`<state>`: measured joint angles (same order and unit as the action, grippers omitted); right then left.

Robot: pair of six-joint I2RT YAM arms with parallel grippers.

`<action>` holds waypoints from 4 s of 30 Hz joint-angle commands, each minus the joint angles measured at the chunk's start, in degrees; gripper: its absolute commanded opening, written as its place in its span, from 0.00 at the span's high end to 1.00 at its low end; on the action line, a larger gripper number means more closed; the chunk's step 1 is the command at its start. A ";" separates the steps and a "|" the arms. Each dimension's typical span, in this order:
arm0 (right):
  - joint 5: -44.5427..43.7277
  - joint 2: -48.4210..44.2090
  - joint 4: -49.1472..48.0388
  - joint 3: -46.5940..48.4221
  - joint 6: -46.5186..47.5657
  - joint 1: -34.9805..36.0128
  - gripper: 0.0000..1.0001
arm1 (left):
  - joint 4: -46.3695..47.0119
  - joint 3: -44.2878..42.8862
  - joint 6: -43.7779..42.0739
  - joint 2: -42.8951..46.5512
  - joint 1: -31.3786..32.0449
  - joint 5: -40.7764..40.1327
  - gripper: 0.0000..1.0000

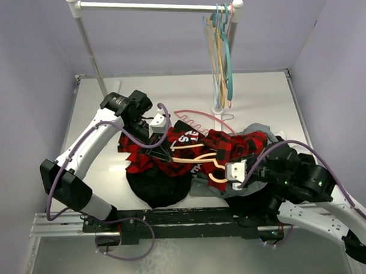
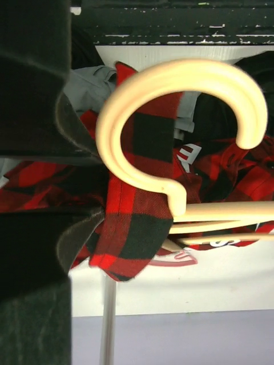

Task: Place the shirt on the hanger
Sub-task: Hang the shirt on the hanger.

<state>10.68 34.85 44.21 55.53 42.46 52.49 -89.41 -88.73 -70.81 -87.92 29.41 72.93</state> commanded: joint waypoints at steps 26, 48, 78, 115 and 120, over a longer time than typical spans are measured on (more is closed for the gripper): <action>-11.50 -0.27 -8.34 -3.84 -0.65 0.20 0.63 | 0.73 -0.84 -0.52 1.26 0.12 10.08 1.00; 10.33 0.76 -16.98 -4.89 -5.60 0.16 0.87 | 0.72 -0.23 -1.93 1.56 0.21 12.48 1.00; 25.03 -7.35 -16.66 -0.48 -19.28 0.23 1.00 | 0.64 -7.33 -2.38 1.73 10.83 9.36 1.00; 16.13 -5.32 -9.06 -6.91 -11.11 0.15 1.00 | 31.01 -26.16 24.70 -13.96 4.02 -4.25 0.00; 14.26 -1.54 -6.30 -6.05 -5.46 0.16 1.00 | 0.74 -47.73 10.42 -29.17 5.63 -1.40 0.01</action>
<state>26.41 31.31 37.43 48.25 30.98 52.56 -70.76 -125.21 -54.08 -109.51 33.61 69.60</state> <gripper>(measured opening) 0.098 0.993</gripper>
